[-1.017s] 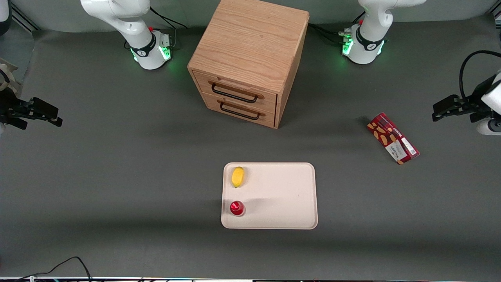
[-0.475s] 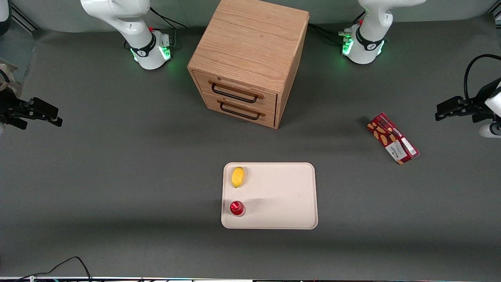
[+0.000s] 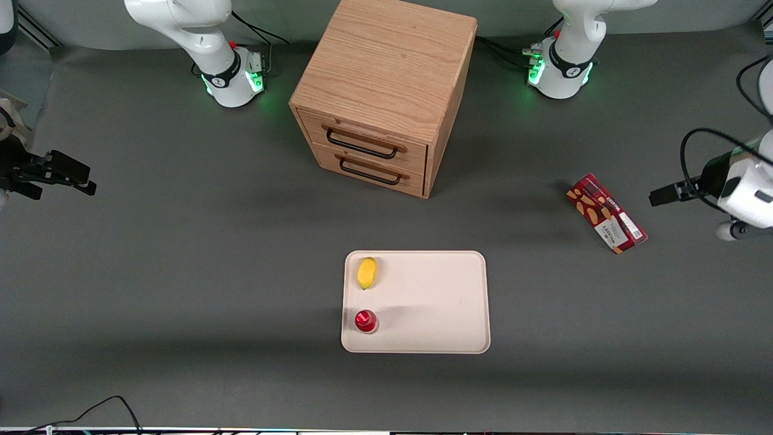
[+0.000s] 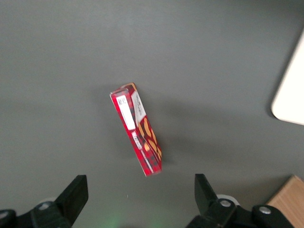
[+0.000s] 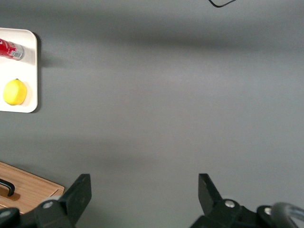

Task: Place red cookie box on tray
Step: 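Move the left gripper down toward the red plaid cookie box, then close the left gripper on the end of the red cookie box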

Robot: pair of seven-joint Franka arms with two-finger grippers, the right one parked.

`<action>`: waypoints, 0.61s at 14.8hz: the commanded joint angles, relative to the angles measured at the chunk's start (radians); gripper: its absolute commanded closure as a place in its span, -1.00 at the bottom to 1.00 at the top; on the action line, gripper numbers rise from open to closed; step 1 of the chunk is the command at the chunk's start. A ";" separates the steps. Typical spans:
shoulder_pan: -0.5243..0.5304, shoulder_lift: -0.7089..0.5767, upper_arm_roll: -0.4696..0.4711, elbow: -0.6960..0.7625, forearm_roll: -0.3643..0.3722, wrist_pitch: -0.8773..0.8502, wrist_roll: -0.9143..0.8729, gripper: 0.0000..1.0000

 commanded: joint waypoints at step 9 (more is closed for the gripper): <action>0.001 -0.081 0.088 -0.626 -0.021 0.718 -0.059 -1.00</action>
